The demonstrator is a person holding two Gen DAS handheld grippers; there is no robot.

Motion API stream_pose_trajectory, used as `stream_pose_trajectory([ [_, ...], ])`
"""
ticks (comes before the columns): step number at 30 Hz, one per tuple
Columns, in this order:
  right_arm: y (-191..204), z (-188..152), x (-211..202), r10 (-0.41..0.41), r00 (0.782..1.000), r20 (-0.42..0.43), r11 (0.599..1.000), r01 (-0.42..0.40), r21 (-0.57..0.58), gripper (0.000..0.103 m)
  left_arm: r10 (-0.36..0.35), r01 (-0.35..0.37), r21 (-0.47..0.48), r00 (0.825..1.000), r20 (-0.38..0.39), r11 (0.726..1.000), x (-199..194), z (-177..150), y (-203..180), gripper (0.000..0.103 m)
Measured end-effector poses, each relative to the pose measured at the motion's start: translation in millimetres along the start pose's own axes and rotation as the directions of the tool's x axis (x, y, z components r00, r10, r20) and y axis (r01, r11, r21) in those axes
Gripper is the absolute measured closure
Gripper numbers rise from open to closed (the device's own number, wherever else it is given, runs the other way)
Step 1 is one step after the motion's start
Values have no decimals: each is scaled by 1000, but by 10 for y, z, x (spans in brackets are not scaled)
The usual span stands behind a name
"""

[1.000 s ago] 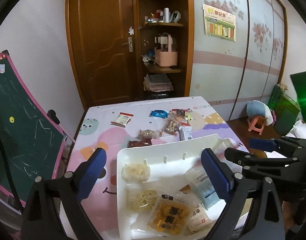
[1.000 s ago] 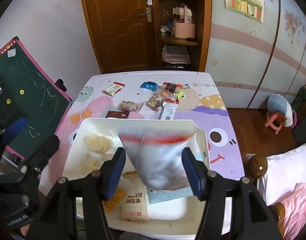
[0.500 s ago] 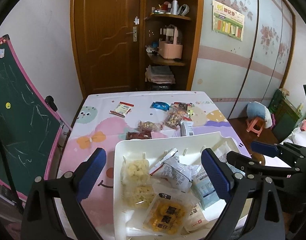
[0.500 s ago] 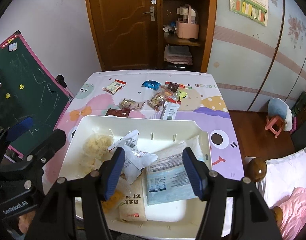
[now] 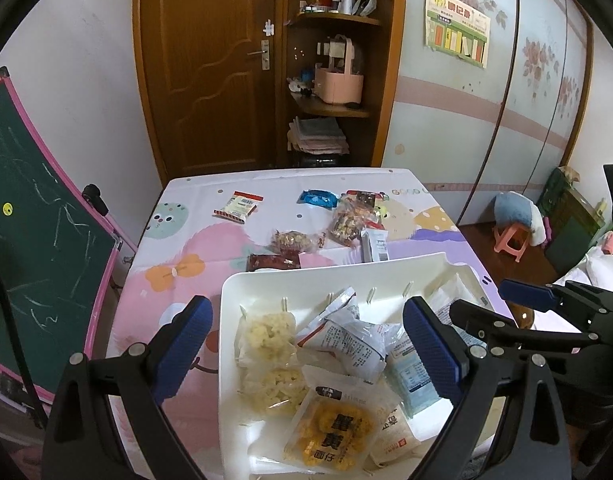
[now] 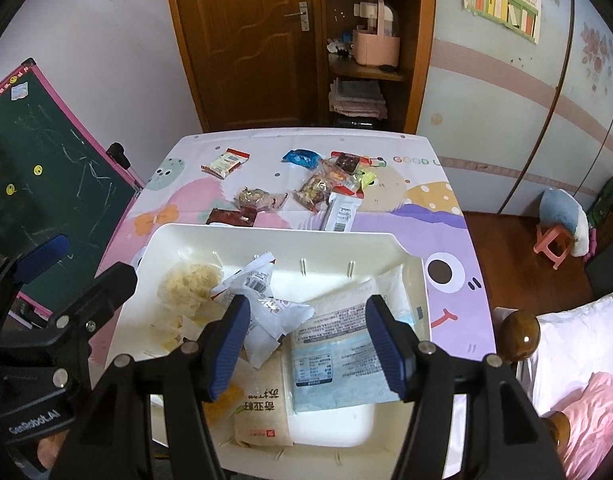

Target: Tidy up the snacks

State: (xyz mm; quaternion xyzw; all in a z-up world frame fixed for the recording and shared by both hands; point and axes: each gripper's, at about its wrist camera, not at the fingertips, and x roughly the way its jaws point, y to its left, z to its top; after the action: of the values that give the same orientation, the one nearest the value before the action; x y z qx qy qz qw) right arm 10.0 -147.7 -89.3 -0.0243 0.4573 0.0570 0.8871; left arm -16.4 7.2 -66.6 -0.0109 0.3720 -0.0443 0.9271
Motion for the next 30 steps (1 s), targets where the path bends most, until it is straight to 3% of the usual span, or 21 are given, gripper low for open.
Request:
stream_pose_trajectory([
  [20, -30, 55, 211, 12, 1000, -23, 1000, -12, -3, 43, 5, -5, -7, 999, -36, 1000, 213, 5, 3, 7],
  [30, -93, 327, 25, 23, 998, 65, 999, -20, -41, 43, 29, -30, 18, 998, 47, 999, 107, 402, 100, 7],
])
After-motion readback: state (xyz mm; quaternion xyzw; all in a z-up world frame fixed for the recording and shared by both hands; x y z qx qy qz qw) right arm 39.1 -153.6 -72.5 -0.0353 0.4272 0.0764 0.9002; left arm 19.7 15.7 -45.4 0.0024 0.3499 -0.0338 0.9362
